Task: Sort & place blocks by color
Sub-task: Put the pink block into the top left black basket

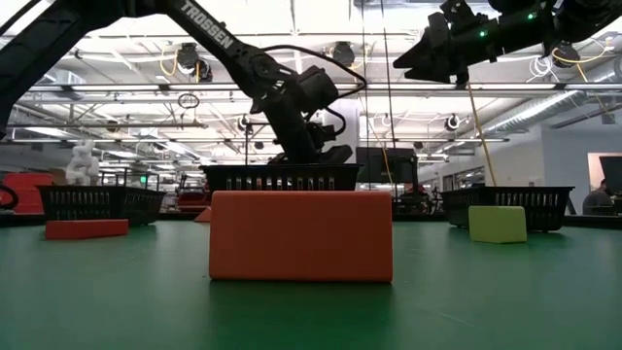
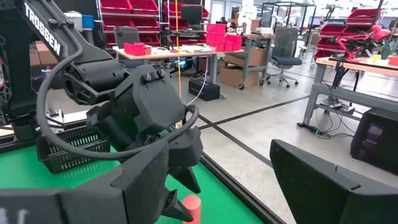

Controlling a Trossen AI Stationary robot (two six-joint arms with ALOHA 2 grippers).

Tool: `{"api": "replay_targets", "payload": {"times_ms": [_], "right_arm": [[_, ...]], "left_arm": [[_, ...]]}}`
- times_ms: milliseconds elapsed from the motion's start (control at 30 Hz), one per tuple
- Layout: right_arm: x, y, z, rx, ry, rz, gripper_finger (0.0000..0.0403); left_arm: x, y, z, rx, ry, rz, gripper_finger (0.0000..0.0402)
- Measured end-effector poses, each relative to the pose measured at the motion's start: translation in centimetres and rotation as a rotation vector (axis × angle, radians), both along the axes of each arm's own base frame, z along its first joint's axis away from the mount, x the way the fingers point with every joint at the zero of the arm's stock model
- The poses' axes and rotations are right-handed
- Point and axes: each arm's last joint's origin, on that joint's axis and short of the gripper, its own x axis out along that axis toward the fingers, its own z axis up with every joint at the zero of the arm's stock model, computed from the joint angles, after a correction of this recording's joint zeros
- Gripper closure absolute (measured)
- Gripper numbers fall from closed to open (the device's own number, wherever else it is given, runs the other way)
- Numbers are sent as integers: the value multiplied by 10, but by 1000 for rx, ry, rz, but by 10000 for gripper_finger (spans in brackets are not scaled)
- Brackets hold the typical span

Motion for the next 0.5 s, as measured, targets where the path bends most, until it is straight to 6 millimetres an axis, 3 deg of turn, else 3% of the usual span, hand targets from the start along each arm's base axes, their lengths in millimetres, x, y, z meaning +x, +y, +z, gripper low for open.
{"api": "replay_targets", "payload": {"times_ms": [200, 500], "right_arm": [[0, 0, 0, 0, 0, -1, 129], [0, 0, 0, -2, 1, -1, 129]], "left_arm": [[-5, 3, -2, 0, 44, 24, 149], [-5, 4, -2, 6, 48, 19, 272]]}}
